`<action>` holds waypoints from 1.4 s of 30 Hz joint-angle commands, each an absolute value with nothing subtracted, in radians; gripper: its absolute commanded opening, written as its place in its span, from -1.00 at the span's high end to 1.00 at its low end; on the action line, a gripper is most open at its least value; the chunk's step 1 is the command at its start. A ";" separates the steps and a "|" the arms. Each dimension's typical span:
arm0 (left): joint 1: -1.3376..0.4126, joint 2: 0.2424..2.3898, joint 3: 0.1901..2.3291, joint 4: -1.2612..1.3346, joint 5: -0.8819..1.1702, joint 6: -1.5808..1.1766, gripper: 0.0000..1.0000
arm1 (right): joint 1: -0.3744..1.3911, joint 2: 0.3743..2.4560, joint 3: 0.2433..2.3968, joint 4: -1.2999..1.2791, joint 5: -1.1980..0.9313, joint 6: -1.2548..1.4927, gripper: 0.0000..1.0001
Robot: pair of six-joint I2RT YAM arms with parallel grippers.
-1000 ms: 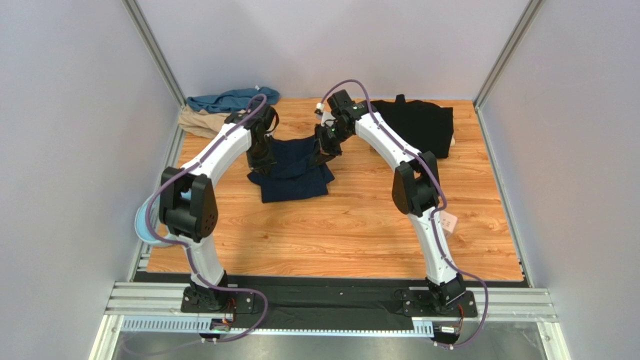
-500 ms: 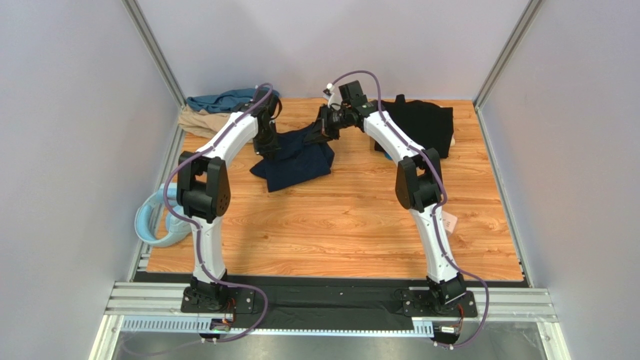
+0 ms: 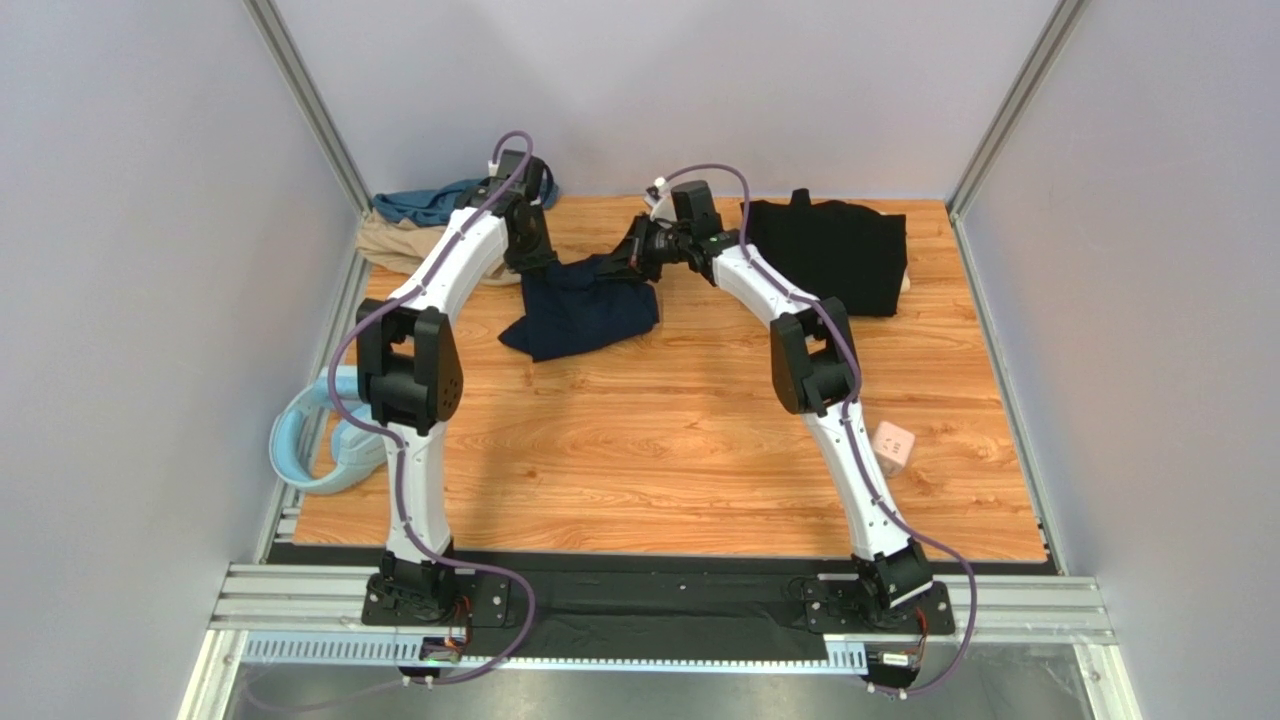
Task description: Fold and stack the t-shirts
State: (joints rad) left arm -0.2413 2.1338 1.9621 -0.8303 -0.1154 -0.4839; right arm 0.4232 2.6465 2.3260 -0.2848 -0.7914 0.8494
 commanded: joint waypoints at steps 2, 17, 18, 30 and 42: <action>-0.215 2.221 2.084 -0.827 -0.130 -0.471 1.00 | 0.410 2.674 2.415 -0.127 -0.726 0.930 1.00; -0.189 2.272 2.143 -0.867 -0.149 -0.443 0.26 | 0.362 2.655 2.388 -0.101 -0.667 0.977 -0.03; -0.189 2.257 2.137 -0.858 -0.165 -0.445 0.26 | 0.361 2.646 2.381 -0.100 -0.666 0.977 -0.01; -0.176 2.077 2.194 -0.873 -0.151 -0.431 0.17 | 0.344 2.367 2.128 -0.040 -0.724 0.974 -0.01; -0.348 2.126 1.833 -0.752 0.031 -0.529 0.70 | 0.423 2.431 2.026 -0.362 -0.721 0.728 0.53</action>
State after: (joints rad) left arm -0.2974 2.0624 1.8919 -0.7723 -0.0170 -0.4866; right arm 0.4187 2.3875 2.0533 -0.2184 -0.7349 0.8547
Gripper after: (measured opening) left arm 0.159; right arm 0.250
